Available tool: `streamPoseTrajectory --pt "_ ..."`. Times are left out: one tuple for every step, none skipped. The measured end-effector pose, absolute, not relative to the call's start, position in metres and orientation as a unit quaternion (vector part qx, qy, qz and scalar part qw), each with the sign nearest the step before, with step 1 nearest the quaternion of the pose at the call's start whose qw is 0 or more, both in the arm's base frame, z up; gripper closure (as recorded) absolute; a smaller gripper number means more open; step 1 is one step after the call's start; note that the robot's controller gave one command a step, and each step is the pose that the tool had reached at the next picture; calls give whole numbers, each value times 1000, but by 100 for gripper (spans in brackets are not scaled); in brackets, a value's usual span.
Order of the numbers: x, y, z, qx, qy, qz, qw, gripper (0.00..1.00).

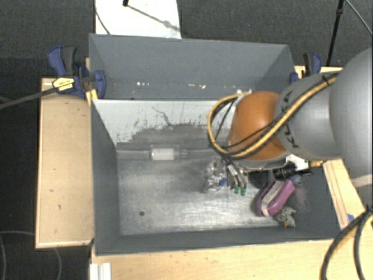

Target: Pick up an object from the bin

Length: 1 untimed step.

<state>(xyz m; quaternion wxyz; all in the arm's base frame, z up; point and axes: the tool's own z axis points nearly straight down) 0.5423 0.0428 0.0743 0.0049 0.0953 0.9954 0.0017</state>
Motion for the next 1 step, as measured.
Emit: streamPoseTrajectory --pt "529 46 231 30 1000 1 6 100"
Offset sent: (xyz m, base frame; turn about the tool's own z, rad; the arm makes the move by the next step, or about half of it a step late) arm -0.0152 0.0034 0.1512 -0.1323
